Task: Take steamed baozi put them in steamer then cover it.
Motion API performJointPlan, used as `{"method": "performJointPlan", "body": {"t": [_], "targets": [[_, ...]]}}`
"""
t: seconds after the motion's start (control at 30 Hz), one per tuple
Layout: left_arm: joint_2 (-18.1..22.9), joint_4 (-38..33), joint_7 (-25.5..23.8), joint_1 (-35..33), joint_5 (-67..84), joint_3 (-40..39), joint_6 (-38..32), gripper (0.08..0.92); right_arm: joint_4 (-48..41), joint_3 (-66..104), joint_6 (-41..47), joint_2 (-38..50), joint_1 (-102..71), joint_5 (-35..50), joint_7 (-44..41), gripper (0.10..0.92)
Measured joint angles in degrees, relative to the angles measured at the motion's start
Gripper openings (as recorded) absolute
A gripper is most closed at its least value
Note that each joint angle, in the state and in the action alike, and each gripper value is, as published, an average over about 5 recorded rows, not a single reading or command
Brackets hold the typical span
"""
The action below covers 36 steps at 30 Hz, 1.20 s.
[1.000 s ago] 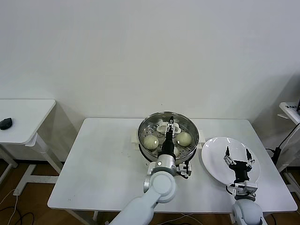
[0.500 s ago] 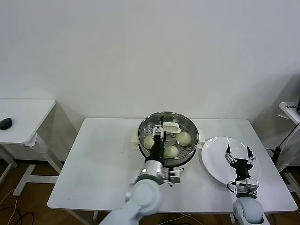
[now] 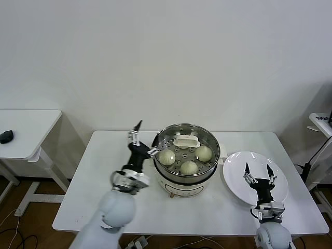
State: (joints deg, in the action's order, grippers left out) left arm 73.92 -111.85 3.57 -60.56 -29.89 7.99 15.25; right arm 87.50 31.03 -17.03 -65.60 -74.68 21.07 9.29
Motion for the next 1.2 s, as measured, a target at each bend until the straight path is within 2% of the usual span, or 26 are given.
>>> {"method": "performJointPlan", "body": {"t": [0.23, 0.5, 0.77, 1.2], "targets": [[-0.43, 4.97, 1.15, -2.67, 18.47, 8.06, -11.07, 0.823, 0.53, -0.01, -0.91, -0.48, -1.34, 1.52, -2.44, 0.823], [0.18, 6.91, 0.52, -6.5, 27.72, 11.61, -18.3, 0.823, 1.1, 0.22, -1.4, -0.31, -2.66, 2.89, -4.38, 0.823], [0.87, 8.07, 0.26, -10.08, 29.31, 13.2, -22.26, 0.823, 1.67, 0.58, -1.62, -0.26, -3.84, 3.51, -4.93, 0.823], [2.19, 8.13, -0.4, -14.99, 26.73, 14.46, -24.64, 0.823, 2.49, 1.58, -2.06, -0.77, -5.39, 3.58, -5.03, 0.823]]}}
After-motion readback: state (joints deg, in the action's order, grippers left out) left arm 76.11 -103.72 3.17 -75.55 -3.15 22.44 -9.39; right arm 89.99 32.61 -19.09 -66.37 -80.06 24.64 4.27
